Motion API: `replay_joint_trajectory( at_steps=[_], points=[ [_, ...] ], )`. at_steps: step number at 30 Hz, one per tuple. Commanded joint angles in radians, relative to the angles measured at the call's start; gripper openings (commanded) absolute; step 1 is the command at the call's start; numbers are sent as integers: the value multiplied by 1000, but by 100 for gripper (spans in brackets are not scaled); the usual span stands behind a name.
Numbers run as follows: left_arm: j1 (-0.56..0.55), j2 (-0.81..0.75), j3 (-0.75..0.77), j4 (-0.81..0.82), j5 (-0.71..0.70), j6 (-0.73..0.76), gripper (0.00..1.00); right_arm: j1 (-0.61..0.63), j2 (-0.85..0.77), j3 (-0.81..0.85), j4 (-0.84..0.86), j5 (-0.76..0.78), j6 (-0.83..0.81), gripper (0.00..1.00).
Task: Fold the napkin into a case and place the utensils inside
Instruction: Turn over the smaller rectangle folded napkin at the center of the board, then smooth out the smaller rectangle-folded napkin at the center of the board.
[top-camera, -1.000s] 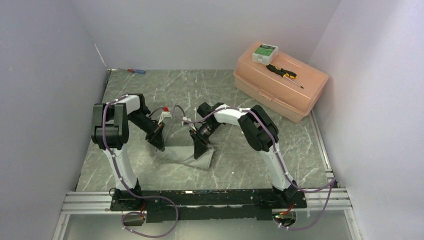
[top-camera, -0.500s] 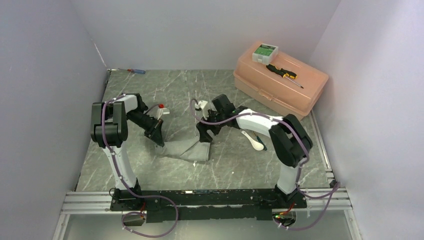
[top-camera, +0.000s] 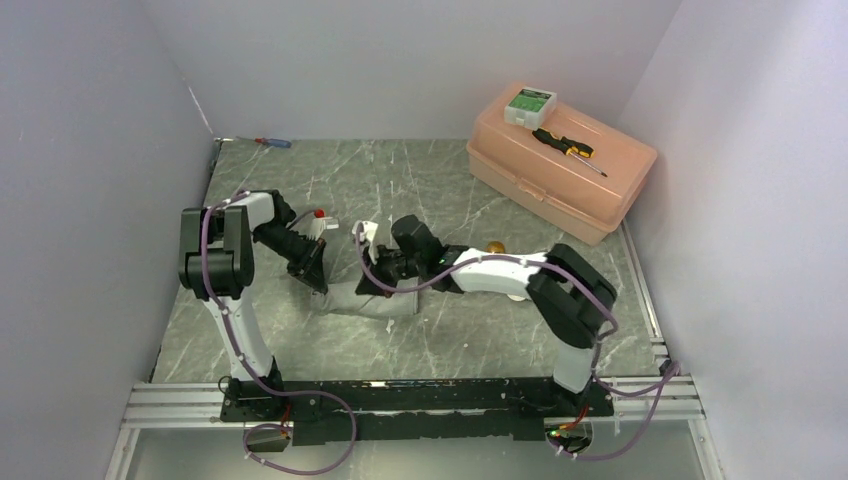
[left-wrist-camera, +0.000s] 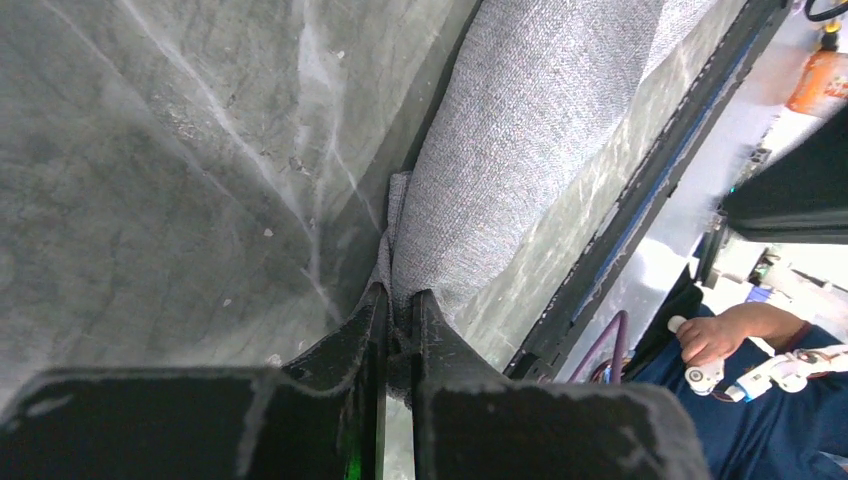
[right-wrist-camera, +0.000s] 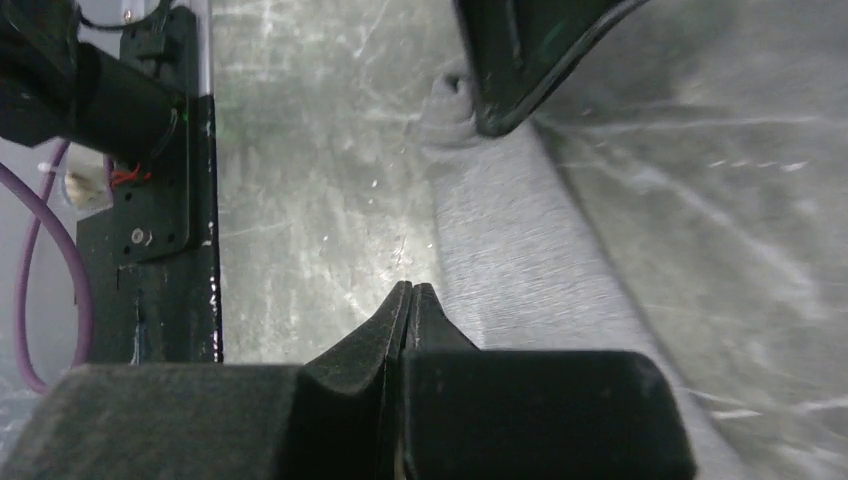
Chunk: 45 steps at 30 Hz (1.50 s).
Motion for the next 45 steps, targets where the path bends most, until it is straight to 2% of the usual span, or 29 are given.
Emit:
replay_joint_trajectory(
  at_steps=[1, 4, 8, 9, 11, 14, 23, 26, 33, 37, 45],
  points=[
    [5, -61, -8, 62, -70, -8, 13, 13, 102, 7, 117, -78, 64, 0],
    [5, -74, 6, 60, -75, -14, 17, 12, 152, 1, 114, -36, 50, 0],
    [5, -102, 28, 55, -90, -17, 31, 11, 194, 2, 102, -2, 43, 0],
    [5, -107, 34, 49, -92, -18, 35, 11, 203, 3, 101, 5, 45, 0],
    [6, -113, 54, 25, -89, -15, 49, 11, 216, -6, 108, 10, 47, 0],
    [12, -121, 90, -12, -94, -11, 60, 11, 225, -25, 117, 9, 45, 0],
    [31, -201, 166, -13, -189, -11, 66, 10, 149, 9, 90, -81, 46, 0],
    [31, -228, 169, -30, -158, -5, 60, 9, 113, 38, 78, -140, 73, 0],
    [29, -253, 146, -154, 9, 63, 27, -7, 178, 125, 90, -228, 171, 0],
    [11, -229, 115, -231, 106, 147, 13, -37, 240, 133, 123, -260, 199, 0],
    [-30, -181, -46, -65, -42, 163, 3, -69, 352, 200, 41, -268, 147, 0]
  ],
)
